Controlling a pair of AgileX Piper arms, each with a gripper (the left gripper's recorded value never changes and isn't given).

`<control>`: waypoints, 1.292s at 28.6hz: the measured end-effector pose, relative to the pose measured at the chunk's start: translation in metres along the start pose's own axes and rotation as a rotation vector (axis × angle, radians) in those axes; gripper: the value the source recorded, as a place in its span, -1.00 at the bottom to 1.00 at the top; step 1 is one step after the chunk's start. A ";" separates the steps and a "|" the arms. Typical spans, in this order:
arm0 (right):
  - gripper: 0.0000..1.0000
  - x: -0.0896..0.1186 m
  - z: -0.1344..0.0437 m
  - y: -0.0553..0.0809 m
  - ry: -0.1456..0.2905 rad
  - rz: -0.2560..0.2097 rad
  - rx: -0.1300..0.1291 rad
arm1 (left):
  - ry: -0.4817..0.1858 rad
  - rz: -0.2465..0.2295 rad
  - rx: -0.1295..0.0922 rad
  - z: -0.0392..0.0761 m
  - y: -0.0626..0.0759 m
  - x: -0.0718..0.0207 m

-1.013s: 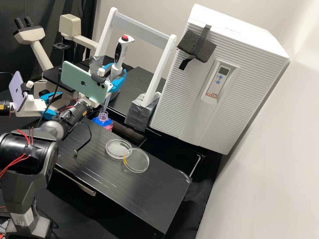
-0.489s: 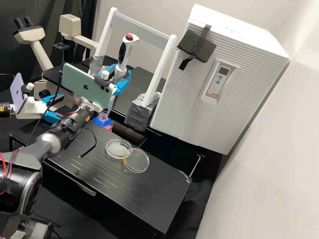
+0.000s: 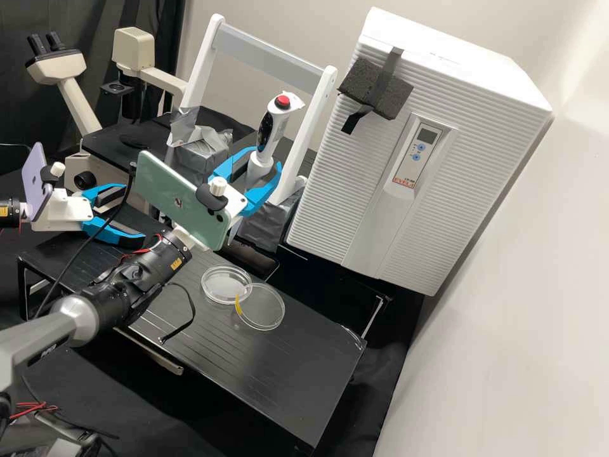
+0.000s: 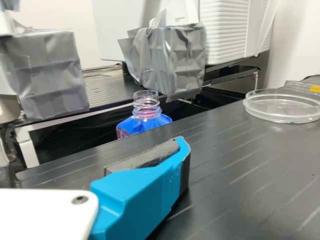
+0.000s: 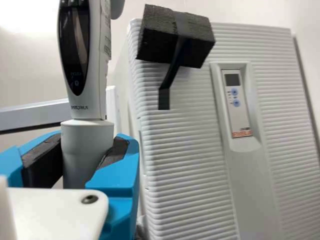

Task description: Use the pipette

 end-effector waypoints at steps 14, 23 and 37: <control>-1.00 -0.021 0.011 0.005 -0.033 -0.047 -0.081 | -0.061 -0.006 -0.031 0.008 0.001 -0.0010; -1.00 -0.025 0.009 0.007 -0.030 -0.046 -0.079 | -0.196 0.036 -0.063 0.022 0.016 -0.0141; -1.00 -0.021 -0.006 0.001 0.005 -0.091 -0.025 | -0.178 0.055 -0.064 0.015 0.019 -0.0201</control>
